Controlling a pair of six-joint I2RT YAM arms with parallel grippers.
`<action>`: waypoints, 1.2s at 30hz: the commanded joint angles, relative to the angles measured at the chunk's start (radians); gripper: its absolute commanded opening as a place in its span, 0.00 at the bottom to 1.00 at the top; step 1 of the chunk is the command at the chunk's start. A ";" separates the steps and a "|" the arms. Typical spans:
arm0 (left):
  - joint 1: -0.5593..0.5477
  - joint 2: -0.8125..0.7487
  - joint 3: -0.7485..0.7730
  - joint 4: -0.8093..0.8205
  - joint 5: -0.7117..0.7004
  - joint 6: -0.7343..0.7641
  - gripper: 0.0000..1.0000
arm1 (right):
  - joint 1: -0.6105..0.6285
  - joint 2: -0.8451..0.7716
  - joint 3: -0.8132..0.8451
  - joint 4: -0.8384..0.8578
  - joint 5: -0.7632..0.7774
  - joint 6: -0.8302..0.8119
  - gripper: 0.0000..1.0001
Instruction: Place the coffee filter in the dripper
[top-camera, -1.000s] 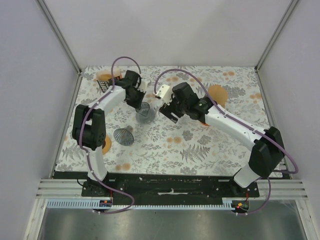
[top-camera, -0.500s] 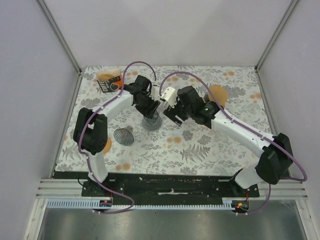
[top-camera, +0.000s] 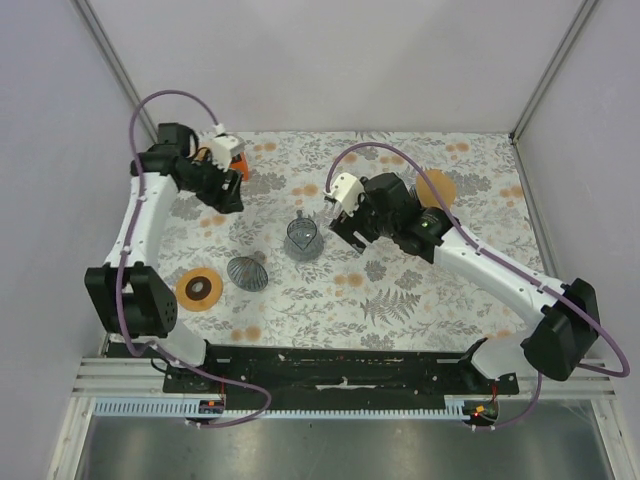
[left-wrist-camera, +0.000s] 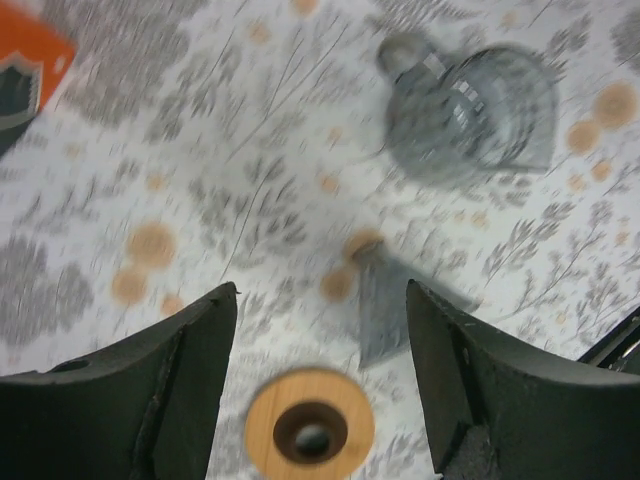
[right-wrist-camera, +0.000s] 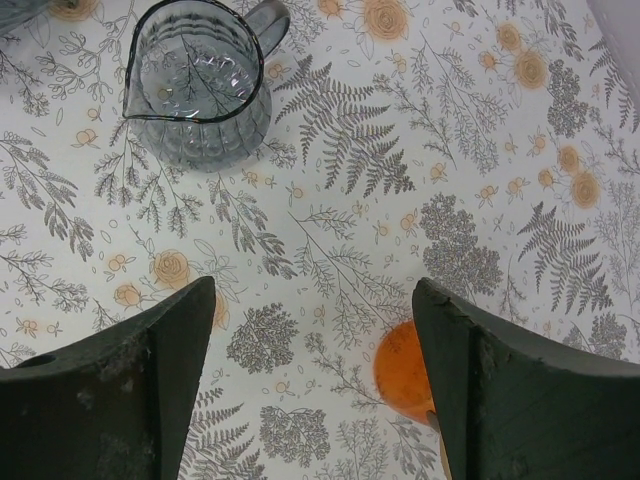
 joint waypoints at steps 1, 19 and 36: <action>0.165 -0.102 -0.114 -0.177 -0.017 0.235 0.74 | -0.002 -0.030 -0.020 0.051 -0.019 -0.016 0.87; 0.265 -0.139 -0.596 0.121 -0.496 0.166 0.59 | -0.003 -0.051 -0.067 0.080 -0.050 -0.044 0.88; 0.266 -0.084 -0.790 0.351 -0.513 0.112 0.30 | -0.003 -0.047 -0.063 0.084 -0.047 -0.050 0.89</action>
